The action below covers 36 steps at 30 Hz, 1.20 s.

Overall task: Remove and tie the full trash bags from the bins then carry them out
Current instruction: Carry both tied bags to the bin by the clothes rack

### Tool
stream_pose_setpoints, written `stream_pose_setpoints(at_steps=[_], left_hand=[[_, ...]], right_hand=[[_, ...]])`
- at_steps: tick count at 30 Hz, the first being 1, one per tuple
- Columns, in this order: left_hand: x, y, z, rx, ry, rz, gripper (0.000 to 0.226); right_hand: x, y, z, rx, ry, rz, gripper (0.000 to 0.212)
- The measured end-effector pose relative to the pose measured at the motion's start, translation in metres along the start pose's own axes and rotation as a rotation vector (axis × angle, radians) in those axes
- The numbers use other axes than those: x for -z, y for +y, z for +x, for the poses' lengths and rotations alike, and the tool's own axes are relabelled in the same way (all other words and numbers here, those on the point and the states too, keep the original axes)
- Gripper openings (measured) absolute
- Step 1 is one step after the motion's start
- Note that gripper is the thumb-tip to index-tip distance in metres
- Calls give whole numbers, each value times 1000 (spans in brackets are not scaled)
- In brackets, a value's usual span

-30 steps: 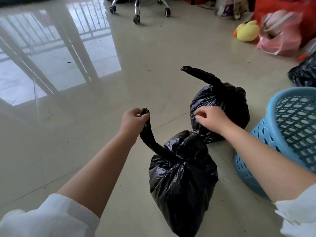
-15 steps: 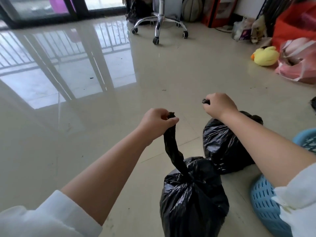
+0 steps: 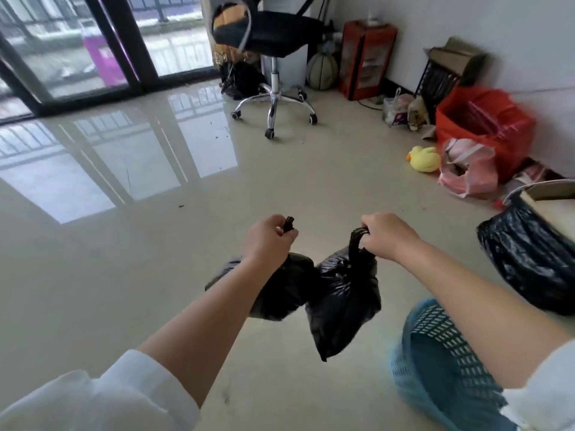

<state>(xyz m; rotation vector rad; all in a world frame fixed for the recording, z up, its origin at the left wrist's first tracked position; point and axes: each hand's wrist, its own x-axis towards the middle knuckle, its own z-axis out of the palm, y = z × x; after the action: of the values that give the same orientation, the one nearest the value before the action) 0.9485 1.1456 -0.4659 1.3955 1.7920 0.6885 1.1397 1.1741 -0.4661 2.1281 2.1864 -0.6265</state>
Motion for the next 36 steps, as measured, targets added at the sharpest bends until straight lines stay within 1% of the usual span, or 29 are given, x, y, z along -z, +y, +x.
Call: stream_pose_setpoints(at_steps=[1, 2, 5, 8, 11, 13, 14, 15, 16, 17, 19, 21, 24, 26, 30, 33, 36], left_hand=[[20, 23, -7, -20, 11, 56, 11], [40, 48, -16, -41, 16, 105, 14], [90, 120, -45, -95, 8, 209, 13], [136, 187, -70, -139, -2, 281, 19], [168, 240, -89, -217, -40, 363, 14], [181, 270, -102, -306, -86, 452, 16], [185, 282, -109, -360, -124, 509, 18], [187, 297, -120, -430, -171, 569, 18], [187, 307, -128, -486, -193, 628, 18], [186, 317, -137, -534, -206, 685, 18], [182, 338, -164, -674, -232, 772, 19], [170, 358, -198, -813, -284, 830, 20], [144, 388, -257, -1010, -376, 900, 25], [125, 408, -304, -1176, -416, 949, 26], [90, 430, -420, -1457, -520, 924, 27], [71, 435, -518, -1626, -580, 890, 23], [61, 431, -623, -1786, -685, 827, 20]], right_hand=[[26, -13, -9, 27, 6, 16, 7], [53, -27, -19, 50, 14, 34, 11], [134, -66, -52, 124, 56, 57, 16], [210, -96, -91, 153, 92, 44, 17], [261, -106, -135, 150, 157, 24, 16], [287, -106, -168, 111, 192, -4, 11], [297, -105, -186, 74, 207, -21, 12], [309, -103, -210, 15, 231, -32, 17], [317, -101, -226, -26, 249, -33, 17], [324, -97, -240, -55, 287, -25, 12], [340, -89, -283, -152, 375, -16, 21], [347, -80, -330, -261, 453, -6, 24], [350, -63, -407, -458, 482, -31, 24], [348, -52, -464, -599, 498, -38, 21], [337, -35, -591, -873, 560, -70, 21], [320, -35, -691, -1061, 587, -90, 19], [300, -40, -796, -1246, 634, -106, 20]])
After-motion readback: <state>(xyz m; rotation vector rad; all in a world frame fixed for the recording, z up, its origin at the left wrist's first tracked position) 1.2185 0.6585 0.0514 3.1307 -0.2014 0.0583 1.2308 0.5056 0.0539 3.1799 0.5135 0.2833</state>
